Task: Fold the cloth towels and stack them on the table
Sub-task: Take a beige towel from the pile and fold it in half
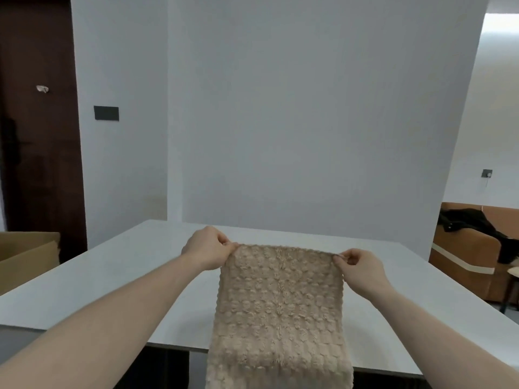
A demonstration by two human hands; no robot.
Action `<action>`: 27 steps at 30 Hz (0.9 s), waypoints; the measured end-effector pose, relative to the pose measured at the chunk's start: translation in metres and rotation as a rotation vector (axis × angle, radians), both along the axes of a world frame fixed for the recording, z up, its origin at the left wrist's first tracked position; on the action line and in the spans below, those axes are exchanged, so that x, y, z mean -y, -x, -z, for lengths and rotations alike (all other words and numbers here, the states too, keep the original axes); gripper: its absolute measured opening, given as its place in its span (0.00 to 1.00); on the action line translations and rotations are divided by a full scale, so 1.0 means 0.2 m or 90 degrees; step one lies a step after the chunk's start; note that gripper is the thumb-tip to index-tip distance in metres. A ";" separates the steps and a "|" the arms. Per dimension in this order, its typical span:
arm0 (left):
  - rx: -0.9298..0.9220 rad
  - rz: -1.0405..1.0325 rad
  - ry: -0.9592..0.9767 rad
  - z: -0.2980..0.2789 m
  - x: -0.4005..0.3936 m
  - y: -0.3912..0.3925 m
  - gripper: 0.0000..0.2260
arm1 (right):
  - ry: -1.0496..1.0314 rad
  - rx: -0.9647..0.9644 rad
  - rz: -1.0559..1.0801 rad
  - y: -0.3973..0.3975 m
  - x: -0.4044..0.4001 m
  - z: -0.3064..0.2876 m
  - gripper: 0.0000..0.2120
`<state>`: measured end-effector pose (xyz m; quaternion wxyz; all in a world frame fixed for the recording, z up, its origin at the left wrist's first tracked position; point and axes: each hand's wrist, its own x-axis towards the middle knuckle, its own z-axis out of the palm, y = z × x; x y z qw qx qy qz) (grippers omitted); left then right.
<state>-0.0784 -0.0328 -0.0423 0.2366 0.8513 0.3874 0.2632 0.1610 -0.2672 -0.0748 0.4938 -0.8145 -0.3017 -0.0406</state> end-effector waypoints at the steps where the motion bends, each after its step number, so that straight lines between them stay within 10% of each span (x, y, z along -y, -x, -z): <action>1: -0.006 0.000 0.025 0.04 -0.02 -0.03 0.15 | 0.017 -0.013 0.000 -0.02 -0.02 0.02 0.07; 27: 0.165 0.009 0.163 0.35 -0.03 -0.14 0.11 | 0.088 0.082 -0.055 -0.11 -0.04 0.27 0.11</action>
